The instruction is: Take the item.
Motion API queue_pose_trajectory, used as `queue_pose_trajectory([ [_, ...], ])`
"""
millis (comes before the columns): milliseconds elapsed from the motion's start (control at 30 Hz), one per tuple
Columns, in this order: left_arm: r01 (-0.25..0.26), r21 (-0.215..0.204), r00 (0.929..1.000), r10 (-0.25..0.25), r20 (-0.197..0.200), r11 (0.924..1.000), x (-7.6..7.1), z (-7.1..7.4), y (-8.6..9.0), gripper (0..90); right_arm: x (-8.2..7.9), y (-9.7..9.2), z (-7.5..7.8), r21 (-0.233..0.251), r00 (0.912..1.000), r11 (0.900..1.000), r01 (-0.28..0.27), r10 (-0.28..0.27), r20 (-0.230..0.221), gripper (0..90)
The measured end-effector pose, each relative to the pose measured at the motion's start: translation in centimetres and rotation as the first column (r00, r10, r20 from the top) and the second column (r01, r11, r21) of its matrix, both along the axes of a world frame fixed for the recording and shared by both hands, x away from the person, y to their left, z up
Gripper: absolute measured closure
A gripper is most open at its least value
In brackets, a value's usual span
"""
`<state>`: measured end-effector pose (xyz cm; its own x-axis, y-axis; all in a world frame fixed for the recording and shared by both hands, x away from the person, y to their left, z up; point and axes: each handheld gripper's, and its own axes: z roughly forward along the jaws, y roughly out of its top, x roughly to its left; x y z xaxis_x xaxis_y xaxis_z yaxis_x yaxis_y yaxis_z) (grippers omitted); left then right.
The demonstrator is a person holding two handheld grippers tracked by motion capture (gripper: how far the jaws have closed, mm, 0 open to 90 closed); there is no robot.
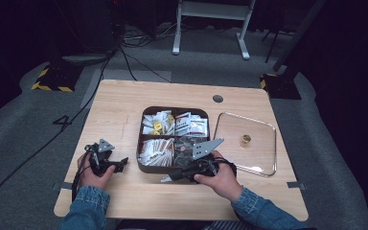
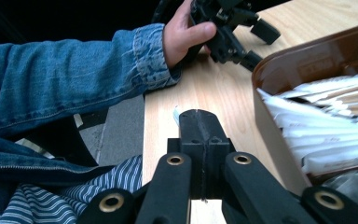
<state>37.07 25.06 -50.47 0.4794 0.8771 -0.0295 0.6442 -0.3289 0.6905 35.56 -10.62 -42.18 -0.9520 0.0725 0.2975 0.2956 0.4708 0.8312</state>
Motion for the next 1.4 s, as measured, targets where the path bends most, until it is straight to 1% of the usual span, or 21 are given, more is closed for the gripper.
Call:
queue_pose_trajectory([
  [100, 0.000, 0.000, 1.0000, 0.000, 0.000, 1.0000, 0.0, 0.0, 0.0, 16.3, -0.3, 0.0, -0.7, 0.004, 0.9999, 1.0000, -0.006, 0.006, -0.015, 90.0],
  [200, 0.000, 0.000, 1.0000, 0.000, 0.000, 1.0000, 0.0, 0.0, 0.0, 16.3, -0.5, 0.1, -1.5, -0.005, 0.9996, 0.9999, -0.012, 0.012, -0.026, 90.0],
  [367, 0.000, 0.000, 1.0000, 0.000, 0.000, 1.0000, 0.0, 0.0, 0.0, 16.3, -1.0, 0.3, -2.5, -0.041, 0.9998, 0.9990, -0.018, 0.018, -0.009, 90.0],
  [533, 0.000, 0.000, 1.0000, 0.000, 0.000, 1.0000, 0.0, 0.0, 0.0, 16.3, -1.4, 0.5, -3.4, -0.062, 0.9997, 0.9978, -0.024, 0.023, -0.010, 90.0],
  [733, 0.000, 0.000, 1.0000, 0.000, 0.000, 1.0000, 0.0, 0.0, 0.0, 16.3, -1.9, 0.7, -4.4, -0.104, 0.9994, 0.9941, -0.030, 0.031, 0.012, 90.0],
  [800, 0.000, 0.000, 1.0000, 0.000, 0.000, 1.0000, 0.0, 0.0, 0.0, 16.3, -2.0, 0.8, -4.8, -0.115, 0.9993, 0.9929, -0.033, 0.035, 0.012, 90.0],
  [867, -0.001, 0.000, 1.0000, 0.001, 0.000, 1.0000, 0.0, 0.0, 0.0, 16.3, -2.3, 0.8, -5.0, -0.130, 0.9988, 0.9910, -0.034, 0.038, 0.030, 90.0],
  [900, 0.000, -0.001, 1.0000, 0.000, 0.000, 1.0000, 0.0, 0.0, 0.0, 16.3, -2.4, 0.9, -5.1, -0.142, 0.9981, 0.9893, -0.032, 0.040, 0.047, 90.0],
  [967, 0.000, 0.000, 1.0000, 0.000, 0.000, 1.0000, 0.0, 0.0, 0.0, 16.3, -2.6, 1.0, -5.4, -0.157, 0.9970, 0.9870, -0.037, 0.047, 0.061, 90.0],
  [1167, 0.000, 0.000, 1.0000, 0.000, 0.000, 1.0000, 0.0, 0.0, 0.0, 16.3, -3.0, 1.2, -6.2, -0.194, 0.9959, 0.9796, -0.050, 0.064, 0.064, 90.0],
  [1200, -0.001, -0.001, 1.0000, 0.001, 0.000, 1.0000, 0.0, 0.0, 0.0, 16.3, -3.0, 1.2, -6.4, -0.207, 0.9954, 0.9770, -0.049, 0.065, 0.070, 90.0],
  [1267, 0.000, 0.000, 1.0000, 0.000, 0.000, 1.0000, 0.0, 0.0, 0.0, 16.3, -3.1, 1.2, -6.7, -0.217, 0.9947, 0.9747, -0.052, 0.070, 0.075, 89.9],
  [1300, 0.000, -0.001, 1.0000, 0.000, 0.000, 1.0000, 0.0, 0.0, 0.0, 16.3, -3.1, 1.3, -6.8, -0.231, 0.9944, 0.9715, -0.055, 0.074, 0.076, 88.2],
  [1333, 0.000, -0.001, 1.0000, 0.000, 0.000, 1.0000, 0.0, 0.0, 0.0, 16.3, -3.1, 1.3, -6.9, -0.236, 0.9938, 0.9705, -0.051, 0.073, 0.084, 85.3],
  [1400, -0.002, -0.001, 1.0000, 0.002, 0.002, 1.0000, 0.0, 0.0, 0.0, 16.3, -3.0, 1.2, -7.0, -0.228, 0.9921, 0.9730, -0.035, 0.062, 0.109, 73.9],
])
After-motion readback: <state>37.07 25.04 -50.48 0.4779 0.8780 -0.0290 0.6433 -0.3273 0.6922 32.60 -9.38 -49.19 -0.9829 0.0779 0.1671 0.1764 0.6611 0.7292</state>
